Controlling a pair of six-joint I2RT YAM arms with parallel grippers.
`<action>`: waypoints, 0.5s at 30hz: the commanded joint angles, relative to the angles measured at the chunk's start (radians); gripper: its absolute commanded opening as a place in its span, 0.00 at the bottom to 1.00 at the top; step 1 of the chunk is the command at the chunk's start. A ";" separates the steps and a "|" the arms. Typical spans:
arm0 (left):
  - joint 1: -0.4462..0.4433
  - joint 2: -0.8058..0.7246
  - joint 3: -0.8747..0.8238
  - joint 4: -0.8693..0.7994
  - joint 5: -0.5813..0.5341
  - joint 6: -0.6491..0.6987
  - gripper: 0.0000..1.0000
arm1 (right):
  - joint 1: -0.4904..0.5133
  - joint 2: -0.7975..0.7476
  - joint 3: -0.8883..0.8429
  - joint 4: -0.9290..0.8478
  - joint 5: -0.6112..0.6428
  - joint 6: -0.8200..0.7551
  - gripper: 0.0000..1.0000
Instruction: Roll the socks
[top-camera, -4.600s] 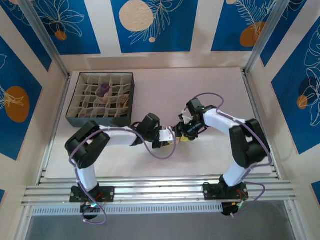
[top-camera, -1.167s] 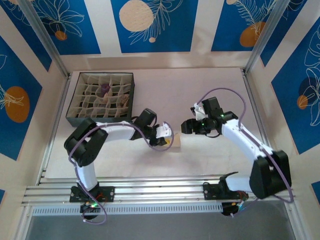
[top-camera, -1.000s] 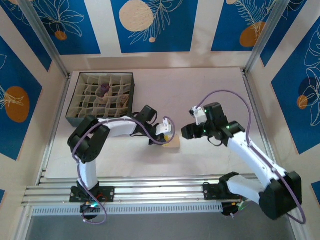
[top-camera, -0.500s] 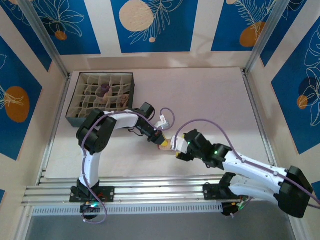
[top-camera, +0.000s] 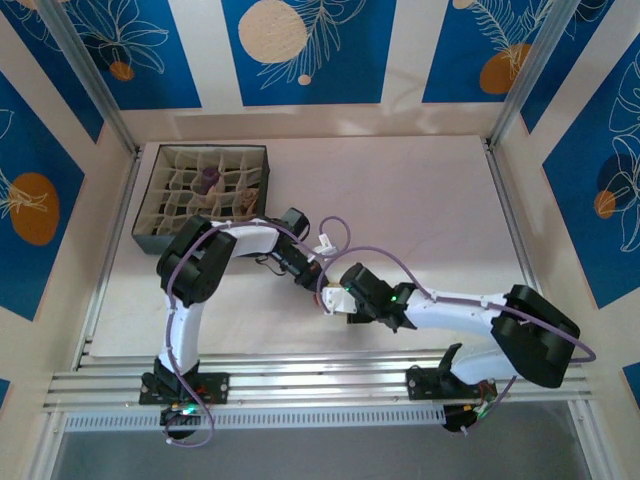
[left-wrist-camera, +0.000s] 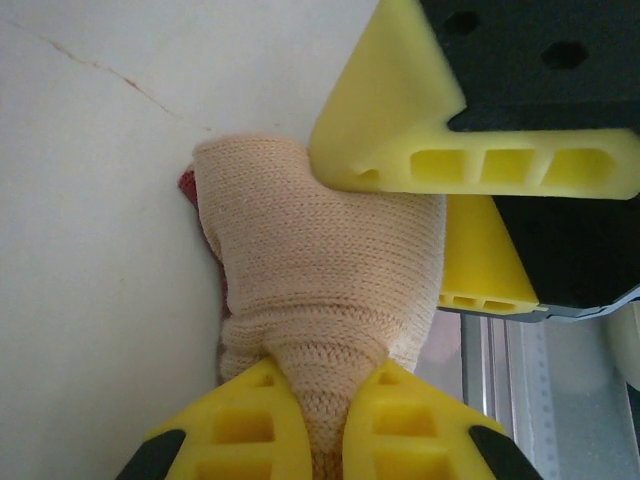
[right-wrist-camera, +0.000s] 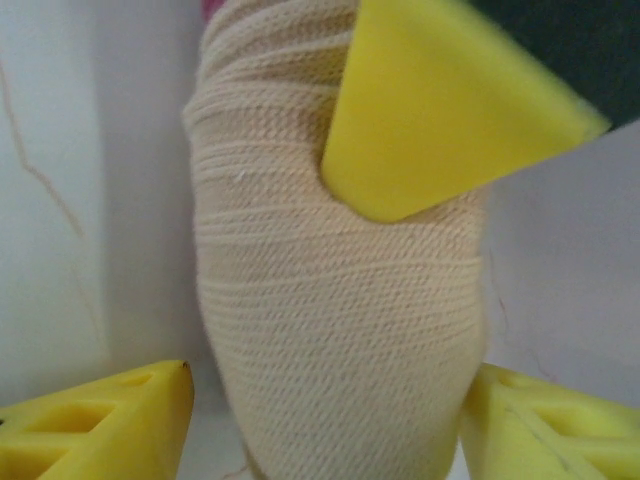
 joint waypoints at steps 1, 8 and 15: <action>0.006 0.045 -0.004 -0.085 -0.046 -0.010 0.03 | 0.016 0.034 0.043 0.042 0.006 -0.020 0.68; 0.006 0.042 -0.017 -0.061 -0.020 -0.025 0.03 | 0.030 0.109 0.076 0.061 0.009 -0.013 0.67; 0.006 0.033 -0.012 -0.065 -0.015 -0.033 0.03 | 0.024 0.223 0.153 -0.004 -0.065 0.026 0.37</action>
